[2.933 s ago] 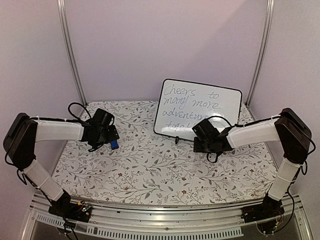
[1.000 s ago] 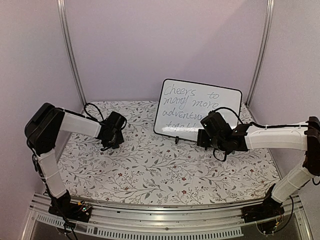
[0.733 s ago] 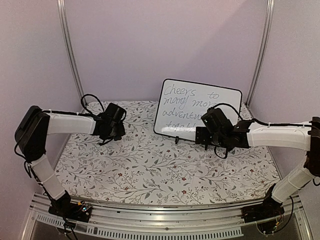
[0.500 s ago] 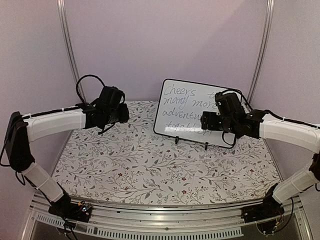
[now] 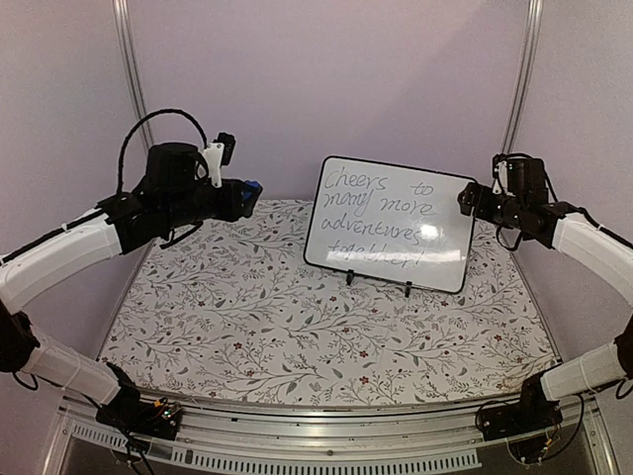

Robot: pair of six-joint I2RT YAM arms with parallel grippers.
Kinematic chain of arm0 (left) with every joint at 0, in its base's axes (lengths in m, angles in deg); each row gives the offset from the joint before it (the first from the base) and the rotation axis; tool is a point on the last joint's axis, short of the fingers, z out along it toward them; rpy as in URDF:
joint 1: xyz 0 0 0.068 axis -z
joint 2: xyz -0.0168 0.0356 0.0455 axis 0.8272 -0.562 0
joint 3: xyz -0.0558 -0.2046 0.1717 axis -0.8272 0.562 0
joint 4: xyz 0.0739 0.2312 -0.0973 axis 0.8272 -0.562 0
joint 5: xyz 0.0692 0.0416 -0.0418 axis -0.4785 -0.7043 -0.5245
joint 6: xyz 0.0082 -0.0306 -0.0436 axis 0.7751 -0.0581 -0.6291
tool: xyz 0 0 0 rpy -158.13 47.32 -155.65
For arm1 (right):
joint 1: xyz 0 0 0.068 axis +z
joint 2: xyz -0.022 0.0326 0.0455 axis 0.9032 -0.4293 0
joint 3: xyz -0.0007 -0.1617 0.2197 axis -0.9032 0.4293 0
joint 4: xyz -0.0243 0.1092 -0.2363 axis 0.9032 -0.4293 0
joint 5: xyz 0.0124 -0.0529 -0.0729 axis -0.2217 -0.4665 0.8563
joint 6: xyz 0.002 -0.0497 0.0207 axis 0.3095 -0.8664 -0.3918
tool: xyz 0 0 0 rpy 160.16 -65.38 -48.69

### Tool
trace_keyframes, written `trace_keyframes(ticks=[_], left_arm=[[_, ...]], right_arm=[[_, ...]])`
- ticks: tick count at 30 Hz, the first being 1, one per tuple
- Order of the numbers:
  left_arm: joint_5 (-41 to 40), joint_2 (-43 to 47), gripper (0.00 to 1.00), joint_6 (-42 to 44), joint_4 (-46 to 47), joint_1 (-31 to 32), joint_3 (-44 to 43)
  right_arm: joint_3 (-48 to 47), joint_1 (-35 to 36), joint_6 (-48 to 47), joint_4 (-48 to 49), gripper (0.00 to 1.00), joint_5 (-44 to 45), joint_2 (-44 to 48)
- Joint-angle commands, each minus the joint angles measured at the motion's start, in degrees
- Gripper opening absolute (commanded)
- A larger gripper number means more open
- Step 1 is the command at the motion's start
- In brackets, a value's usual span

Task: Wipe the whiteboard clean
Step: Move the whiteboard to the center of the board.

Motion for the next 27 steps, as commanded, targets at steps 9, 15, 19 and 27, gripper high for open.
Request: trace_keyframes(ticks=[9,15,19,27], left_arm=[[10.66,6.53,0.21,5.71,9.96,0.43,9.19],[10.55,7.61,0.21,5.94,11.29,0.34,10.52],[10.78,7.77,0.21,5.78,11.43,0.20,10.78],[11.70,8.12,0.21,5.12,11.88,-0.23,11.44]], right_arm=[[2.79,-13.77,-4.52,18.54,0.92,-25.89,-7.29],[4.14,-17.40,-5.66,25.15,0.92,-36.20,-12.91],[7.04,-17.41,-5.97,31.17,0.86,-44.47,-14.90],[15.12,-17.21,-5.66,37.15,0.72,-49.52,-10.20]])
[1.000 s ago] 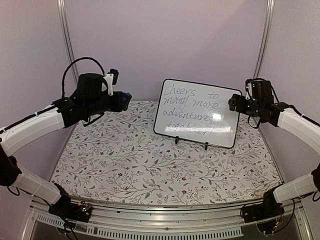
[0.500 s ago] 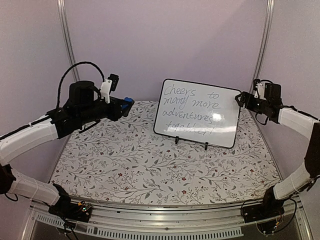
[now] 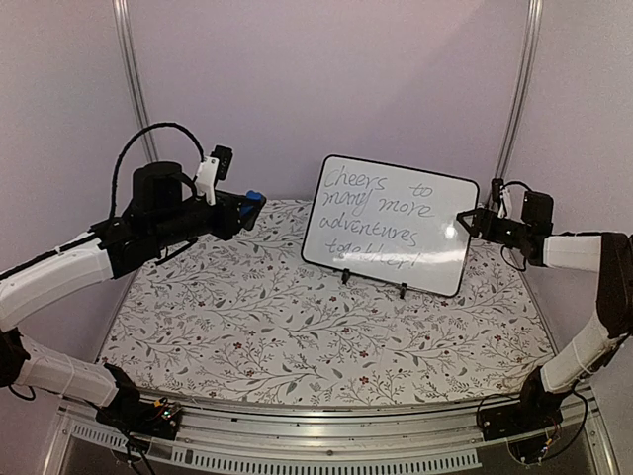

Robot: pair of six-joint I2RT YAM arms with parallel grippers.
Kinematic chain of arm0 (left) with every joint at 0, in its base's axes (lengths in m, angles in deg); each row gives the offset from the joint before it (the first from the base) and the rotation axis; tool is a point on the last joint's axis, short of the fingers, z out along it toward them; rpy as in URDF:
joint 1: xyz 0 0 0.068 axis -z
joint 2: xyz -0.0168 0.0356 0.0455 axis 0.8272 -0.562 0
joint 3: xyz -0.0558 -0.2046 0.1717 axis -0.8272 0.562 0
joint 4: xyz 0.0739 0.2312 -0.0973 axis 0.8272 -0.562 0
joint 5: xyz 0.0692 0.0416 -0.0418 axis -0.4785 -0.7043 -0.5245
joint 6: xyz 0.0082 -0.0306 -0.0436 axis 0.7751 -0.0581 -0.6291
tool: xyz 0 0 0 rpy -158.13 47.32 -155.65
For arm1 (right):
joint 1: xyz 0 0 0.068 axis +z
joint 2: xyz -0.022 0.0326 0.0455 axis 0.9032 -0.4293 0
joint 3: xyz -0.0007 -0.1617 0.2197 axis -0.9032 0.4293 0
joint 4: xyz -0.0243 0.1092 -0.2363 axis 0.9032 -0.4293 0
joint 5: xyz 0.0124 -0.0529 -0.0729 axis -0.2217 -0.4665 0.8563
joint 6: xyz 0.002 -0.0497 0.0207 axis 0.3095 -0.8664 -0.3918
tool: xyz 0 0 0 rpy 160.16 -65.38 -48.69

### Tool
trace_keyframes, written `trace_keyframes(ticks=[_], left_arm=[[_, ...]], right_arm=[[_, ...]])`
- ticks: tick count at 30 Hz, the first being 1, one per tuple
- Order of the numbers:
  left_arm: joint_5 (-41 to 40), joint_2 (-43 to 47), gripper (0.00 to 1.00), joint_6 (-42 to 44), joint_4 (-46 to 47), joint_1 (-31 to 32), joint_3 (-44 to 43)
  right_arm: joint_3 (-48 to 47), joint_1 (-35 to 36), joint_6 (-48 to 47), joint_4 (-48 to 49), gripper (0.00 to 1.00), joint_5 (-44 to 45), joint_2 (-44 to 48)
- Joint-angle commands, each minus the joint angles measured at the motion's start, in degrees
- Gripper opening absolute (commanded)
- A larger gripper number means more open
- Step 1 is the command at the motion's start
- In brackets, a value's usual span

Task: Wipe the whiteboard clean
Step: Move the whiteboard to the center of the board.

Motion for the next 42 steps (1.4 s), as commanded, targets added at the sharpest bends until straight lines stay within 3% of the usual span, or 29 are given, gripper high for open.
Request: trace_keyframes(ticks=[1,9,16,21,25,36,42], left_arm=[[1.35,0.95,0.21,0.00,1.56,-0.27,0.72],[1.01,1.41,0.21,-0.45,1.54,-0.60,0.98],[1.29,3.54,0.20,-2.34,4.96,-1.92,1.34],[2.49,5.02,0.20,-3.07,7.47,-2.09,1.26],[3.58,2.69,0.19,-3.78,6.16,-2.00,-1.32],[6.21,-0.03,0.19,-5.00,12.14,-0.31,-2.80],[6.51,-2.26,0.19,-3.13,12.02,0.56,-5.11]], right_arm=[[3.69,1.16,-0.55,4.29,0.70,-6.04,4.43],[9.79,10.03,-0.47,2.37,0.63,-1.68,11.35],[14.85,18.96,3.03,-2.13,0.65,12.34,19.19],[14.56,22.43,5.62,-10.44,0.78,26.84,24.85],[13.50,24.11,7.84,-15.29,0.99,33.21,27.54],[11.40,27.94,9.82,-17.56,0.99,40.28,30.69],[7.47,30.52,8.84,-24.06,0.99,48.03,33.58]])
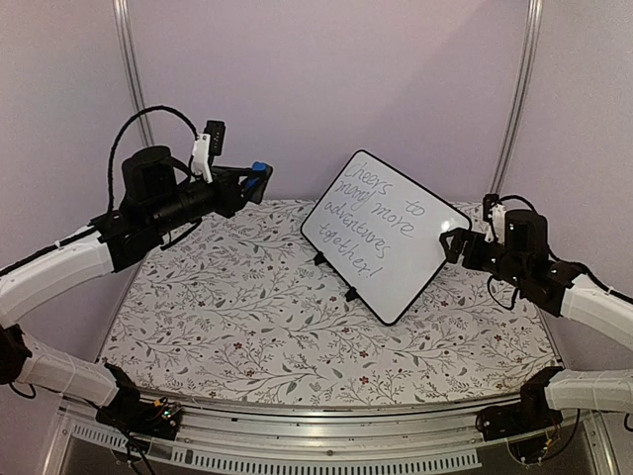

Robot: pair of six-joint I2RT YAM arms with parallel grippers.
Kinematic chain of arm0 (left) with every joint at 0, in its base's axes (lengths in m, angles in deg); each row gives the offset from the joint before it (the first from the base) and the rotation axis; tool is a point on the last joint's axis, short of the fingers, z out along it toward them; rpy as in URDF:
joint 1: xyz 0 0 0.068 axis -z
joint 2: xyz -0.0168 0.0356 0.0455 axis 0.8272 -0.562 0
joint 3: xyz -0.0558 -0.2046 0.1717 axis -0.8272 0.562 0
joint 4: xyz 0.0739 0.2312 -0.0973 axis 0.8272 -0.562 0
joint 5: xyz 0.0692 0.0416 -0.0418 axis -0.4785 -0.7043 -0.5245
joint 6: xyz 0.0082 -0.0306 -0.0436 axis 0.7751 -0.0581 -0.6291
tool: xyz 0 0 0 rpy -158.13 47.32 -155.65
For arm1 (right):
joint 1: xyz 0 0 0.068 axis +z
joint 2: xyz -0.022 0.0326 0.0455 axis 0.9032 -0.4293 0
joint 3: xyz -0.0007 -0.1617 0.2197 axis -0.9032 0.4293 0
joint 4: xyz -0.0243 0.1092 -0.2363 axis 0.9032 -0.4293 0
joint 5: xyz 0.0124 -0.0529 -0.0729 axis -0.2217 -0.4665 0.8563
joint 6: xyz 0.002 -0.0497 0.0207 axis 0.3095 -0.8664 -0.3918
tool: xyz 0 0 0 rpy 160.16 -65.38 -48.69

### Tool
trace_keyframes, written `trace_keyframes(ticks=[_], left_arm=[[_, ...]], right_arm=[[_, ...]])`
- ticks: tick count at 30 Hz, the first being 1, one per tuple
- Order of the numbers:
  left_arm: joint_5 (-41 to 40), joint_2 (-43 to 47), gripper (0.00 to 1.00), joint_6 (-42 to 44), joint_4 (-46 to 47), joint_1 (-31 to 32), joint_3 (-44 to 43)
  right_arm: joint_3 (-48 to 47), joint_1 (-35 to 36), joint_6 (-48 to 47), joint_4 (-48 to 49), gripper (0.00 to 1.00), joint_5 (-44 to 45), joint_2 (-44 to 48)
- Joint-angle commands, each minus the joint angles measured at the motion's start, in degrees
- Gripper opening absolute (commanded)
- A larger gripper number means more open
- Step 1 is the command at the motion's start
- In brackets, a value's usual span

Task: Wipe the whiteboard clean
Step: Move the whiteboard to the center of the board.

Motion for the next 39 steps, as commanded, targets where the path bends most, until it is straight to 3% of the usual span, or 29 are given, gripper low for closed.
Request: trace_keyframes(ticks=[1,7,15,22,31,39], left_arm=[[1.31,-1.71,0.19,1.70,1.98,0.91,-3.14],[4.10,-2.12,0.19,3.61,1.67,1.00,-3.30],[7.27,-0.69,0.19,5.99,-0.57,1.06,-3.71],[9.82,0.51,0.19,6.79,-2.03,1.23,-2.30],[12.01,3.20,0.20,6.80,-0.93,1.33,0.87],[13.02,3.40,0.19,6.06,-0.24,1.34,0.45]], right_arm=[[-6.17,1.57,-1.32,-5.67,0.99,6.64,3.15],[-18.24,1.64,-6.51,-15.00,0.99,2.63,0.18],[-37.45,0.27,-13.27,-28.80,0.99,-4.81,-14.25],[-45.57,-11.27,-12.82,-29.39,0.96,-21.70,-25.47],[-55.51,-13.87,-16.61,-31.97,0.91,-30.52,-40.60],[-61.24,-14.42,-20.82,-34.64,0.84,-38.46,-46.20]])
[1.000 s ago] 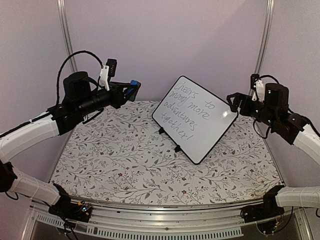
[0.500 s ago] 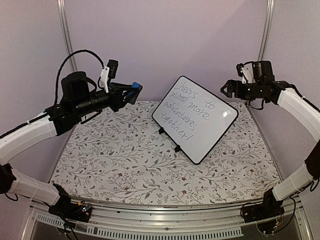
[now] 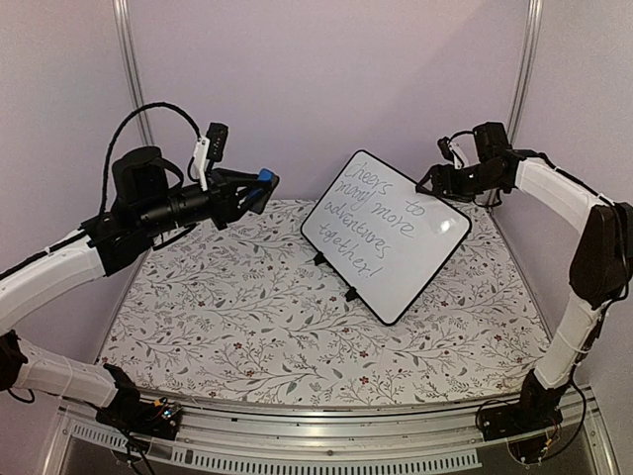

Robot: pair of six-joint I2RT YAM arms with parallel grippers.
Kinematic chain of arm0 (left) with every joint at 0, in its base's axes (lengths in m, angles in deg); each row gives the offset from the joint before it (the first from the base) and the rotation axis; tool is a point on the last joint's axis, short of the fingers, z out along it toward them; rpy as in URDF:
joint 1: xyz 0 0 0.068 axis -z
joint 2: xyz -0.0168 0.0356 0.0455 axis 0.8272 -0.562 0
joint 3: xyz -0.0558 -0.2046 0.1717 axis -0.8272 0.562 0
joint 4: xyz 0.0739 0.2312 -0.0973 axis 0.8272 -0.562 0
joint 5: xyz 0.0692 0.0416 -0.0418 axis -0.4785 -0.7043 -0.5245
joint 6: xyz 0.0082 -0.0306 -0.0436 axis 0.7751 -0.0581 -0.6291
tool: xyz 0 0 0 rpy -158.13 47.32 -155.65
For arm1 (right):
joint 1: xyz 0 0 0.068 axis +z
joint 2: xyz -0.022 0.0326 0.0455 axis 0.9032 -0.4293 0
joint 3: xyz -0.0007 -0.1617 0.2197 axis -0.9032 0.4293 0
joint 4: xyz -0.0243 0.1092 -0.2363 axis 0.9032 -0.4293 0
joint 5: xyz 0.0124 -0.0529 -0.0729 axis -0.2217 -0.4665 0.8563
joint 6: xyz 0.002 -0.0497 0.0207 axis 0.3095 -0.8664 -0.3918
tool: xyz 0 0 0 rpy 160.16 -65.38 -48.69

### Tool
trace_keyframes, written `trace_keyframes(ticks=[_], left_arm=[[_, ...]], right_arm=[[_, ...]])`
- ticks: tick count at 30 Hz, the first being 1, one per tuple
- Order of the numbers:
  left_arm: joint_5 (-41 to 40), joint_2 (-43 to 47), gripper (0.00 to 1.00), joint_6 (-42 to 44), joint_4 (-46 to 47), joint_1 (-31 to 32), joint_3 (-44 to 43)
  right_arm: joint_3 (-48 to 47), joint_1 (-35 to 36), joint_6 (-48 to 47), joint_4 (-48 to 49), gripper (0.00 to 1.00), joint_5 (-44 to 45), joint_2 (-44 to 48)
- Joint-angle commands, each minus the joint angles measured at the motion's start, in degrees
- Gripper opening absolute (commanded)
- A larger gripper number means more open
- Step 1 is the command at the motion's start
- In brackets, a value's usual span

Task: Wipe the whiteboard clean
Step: Move the whiteboard to the center of the board.

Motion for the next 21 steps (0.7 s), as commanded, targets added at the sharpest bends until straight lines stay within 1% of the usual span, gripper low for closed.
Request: trace_keyframes(ticks=[1,3,5,6,9,12,14,17,19,21], left_arm=[[1.12,0.76,0.19,-0.19,1.69,0.76,0.45],[1.00,0.63,0.19,-0.34,1.85,0.76,0.81],[1.05,0.42,0.19,-0.46,2.03,0.74,0.95],[1.09,0.34,0.19,-0.53,2.10,0.76,0.95],[1.20,0.15,0.19,-0.58,2.28,0.74,0.95],[1.28,0.01,0.19,-0.53,2.47,0.80,1.12],[1.38,-0.10,0.20,-0.61,2.63,0.74,1.29],[1.47,-0.28,0.19,-0.63,2.81,0.74,1.55],[1.51,-0.25,0.19,-0.70,2.92,0.80,1.61],[1.32,-0.37,0.19,-0.69,2.92,0.74,1.70]], right_arm=[[-5.05,-0.60,-3.45,-2.68,0.81,-6.72,-2.63],[-6.13,-0.75,-4.42,-3.57,0.75,-9.12,-4.20],[-6.57,-0.79,-4.78,-4.10,0.65,-10.59,-5.38],[-6.59,-0.81,-4.81,-4.21,0.63,-11.21,-5.95],[-6.59,-0.81,-4.75,-4.59,0.60,-12.66,-6.91],[-6.51,-0.81,-4.80,-4.94,0.60,-12.60,-7.20],[-6.50,-0.78,-4.82,-5.09,0.57,-12.64,-7.32],[-6.44,-0.78,-4.74,-5.19,0.46,-14.10,-7.34],[-6.29,-0.80,-4.81,-5.08,0.43,-15.22,-7.21],[-5.92,-0.77,-4.85,-4.84,0.37,-16.30,-6.71]])
